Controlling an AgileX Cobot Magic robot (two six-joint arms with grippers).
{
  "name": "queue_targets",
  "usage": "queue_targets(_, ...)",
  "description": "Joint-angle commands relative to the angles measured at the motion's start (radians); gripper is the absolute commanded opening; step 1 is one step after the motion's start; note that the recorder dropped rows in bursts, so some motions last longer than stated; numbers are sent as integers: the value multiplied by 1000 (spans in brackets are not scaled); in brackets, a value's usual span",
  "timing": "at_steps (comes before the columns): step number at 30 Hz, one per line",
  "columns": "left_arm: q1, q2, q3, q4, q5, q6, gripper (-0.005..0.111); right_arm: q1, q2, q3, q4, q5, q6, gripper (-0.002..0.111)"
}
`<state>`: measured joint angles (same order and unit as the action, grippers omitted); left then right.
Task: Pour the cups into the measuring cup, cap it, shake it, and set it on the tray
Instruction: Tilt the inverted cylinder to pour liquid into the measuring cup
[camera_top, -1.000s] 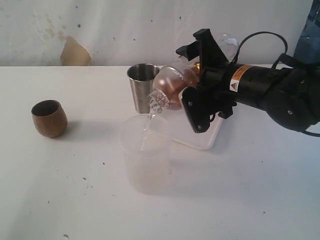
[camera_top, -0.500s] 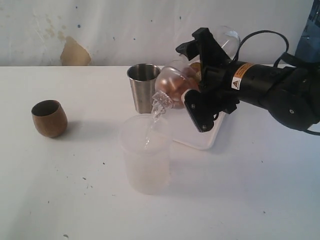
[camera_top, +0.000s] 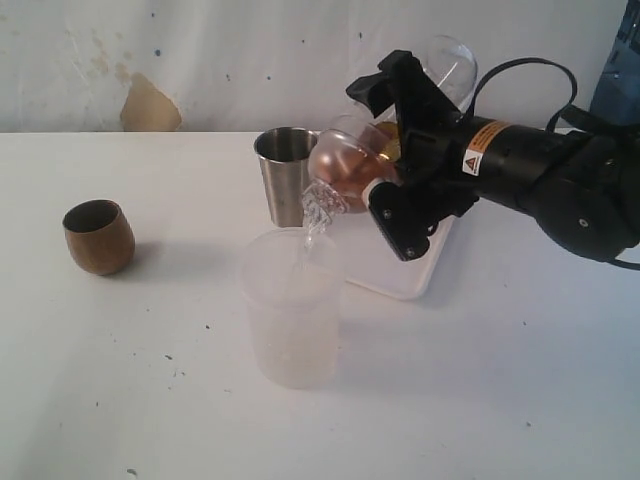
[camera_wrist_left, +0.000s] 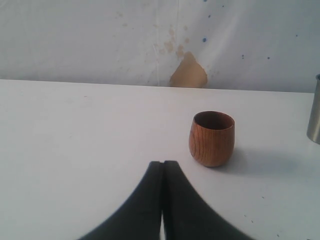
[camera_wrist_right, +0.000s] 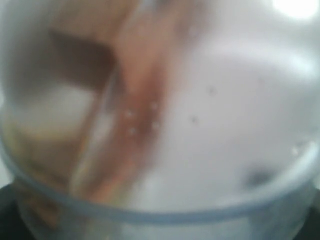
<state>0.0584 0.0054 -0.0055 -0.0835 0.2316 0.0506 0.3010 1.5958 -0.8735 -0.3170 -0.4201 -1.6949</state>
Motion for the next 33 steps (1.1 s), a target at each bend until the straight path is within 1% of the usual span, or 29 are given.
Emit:
queue_targets(1, 1, -5, 6, -6, 1, -1, 0, -5, -10, -14, 11, -82, -9, 0)
queue_targets(5, 1, -5, 6, -6, 1, -1, 0, -5, -10, -14, 11, -105, -11, 0)
queue_targets(9, 1, -5, 6, -6, 1, -1, 0, -5, -10, -14, 11, -106, -59, 0)
queue_targets(33, 1, -5, 6, -6, 1, -1, 0, -5, -10, -12, 11, -116, -54, 0)
